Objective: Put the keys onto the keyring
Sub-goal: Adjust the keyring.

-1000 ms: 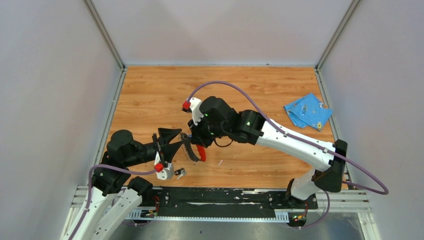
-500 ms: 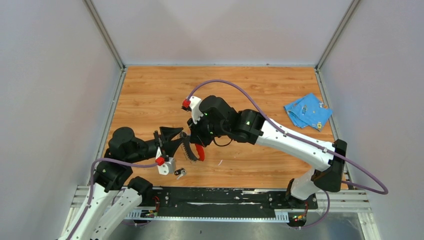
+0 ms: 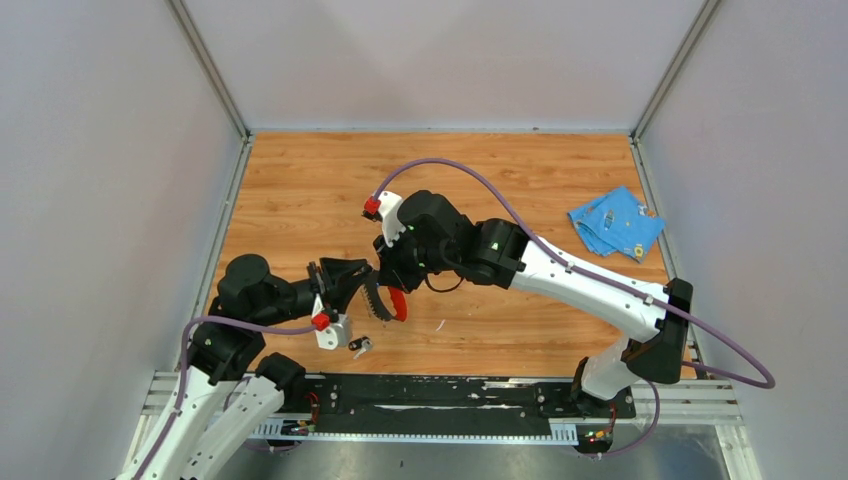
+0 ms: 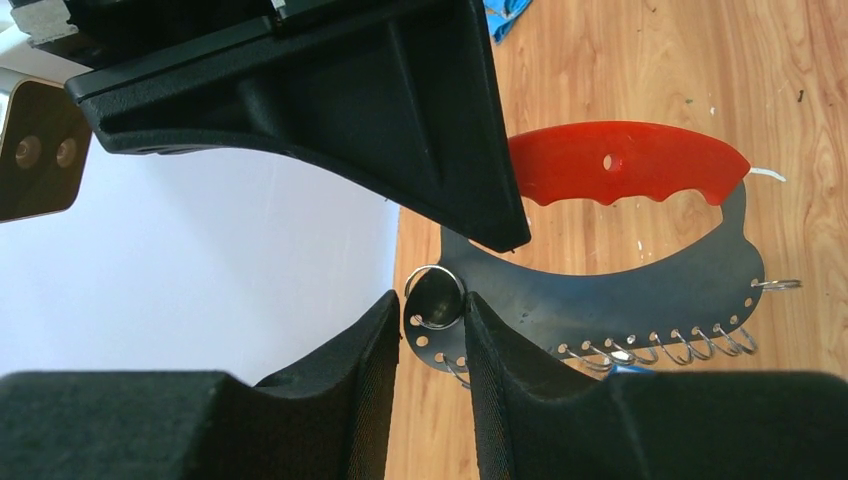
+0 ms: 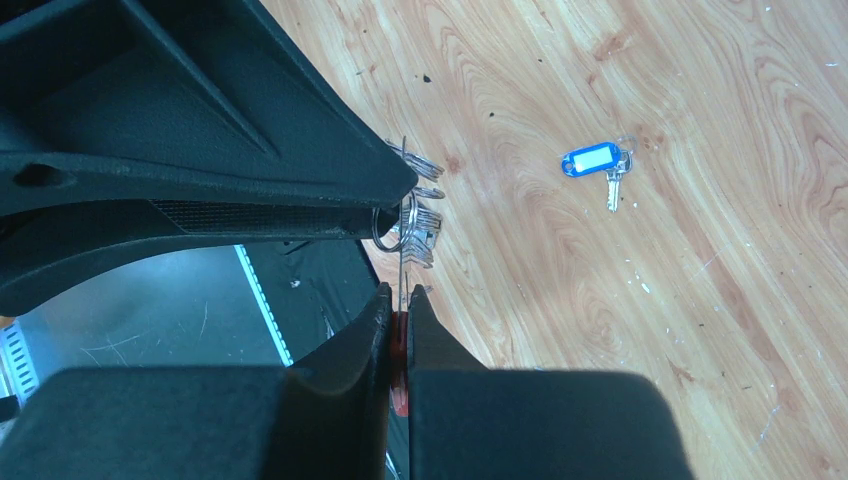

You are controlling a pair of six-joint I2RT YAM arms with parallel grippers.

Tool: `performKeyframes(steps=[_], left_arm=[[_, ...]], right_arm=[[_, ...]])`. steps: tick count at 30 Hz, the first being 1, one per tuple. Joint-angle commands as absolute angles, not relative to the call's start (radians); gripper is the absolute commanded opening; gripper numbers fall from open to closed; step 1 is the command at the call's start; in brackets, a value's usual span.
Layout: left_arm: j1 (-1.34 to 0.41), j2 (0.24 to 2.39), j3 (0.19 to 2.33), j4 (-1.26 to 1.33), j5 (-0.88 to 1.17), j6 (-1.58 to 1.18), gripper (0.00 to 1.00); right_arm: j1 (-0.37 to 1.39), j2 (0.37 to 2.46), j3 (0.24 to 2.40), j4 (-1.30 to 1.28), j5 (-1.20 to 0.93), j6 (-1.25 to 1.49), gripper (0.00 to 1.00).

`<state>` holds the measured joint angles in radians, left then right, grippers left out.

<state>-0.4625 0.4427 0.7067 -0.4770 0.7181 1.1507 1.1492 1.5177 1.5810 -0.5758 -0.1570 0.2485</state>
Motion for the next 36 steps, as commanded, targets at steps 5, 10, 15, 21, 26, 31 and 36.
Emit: performKeyframes(steps=[5, 10, 15, 21, 26, 31, 36], left_arm=[[-0.472, 0.423, 0.738, -0.469, 0.701, 1.079, 0.33], [-0.472, 0.399, 0.731, -0.471, 0.689, 1.060, 0.33], [-0.472, 0.374, 0.712, -0.469, 0.691, 1.031, 0.30], [-0.472, 0.370, 0.698, -0.470, 0.704, 1.024, 0.26], [-0.472, 0.387, 0.709, -0.516, 0.736, 1.048, 0.27], [-0.472, 0.371, 0.703, -0.535, 0.777, 1.070, 0.45], [-0.472, 0.383, 0.698, -0.533, 0.769, 1.117, 0.46]], right_arm=[[1.149, 1.507, 1.586, -0.551, -0.174, 0.268, 0.00], [1.148, 1.499, 1.577, -0.548, -0.168, 0.271, 0.00], [1.149, 1.499, 1.575, -0.548, -0.170, 0.271, 0.00], [1.149, 1.500, 1.572, -0.542, -0.178, 0.272, 0.00], [1.149, 1.498, 1.574, -0.537, -0.178, 0.273, 0.00], [1.150, 1.497, 1.571, -0.537, -0.175, 0.274, 0.00], [1.150, 1.505, 1.581, -0.537, -0.182, 0.275, 0.00]])
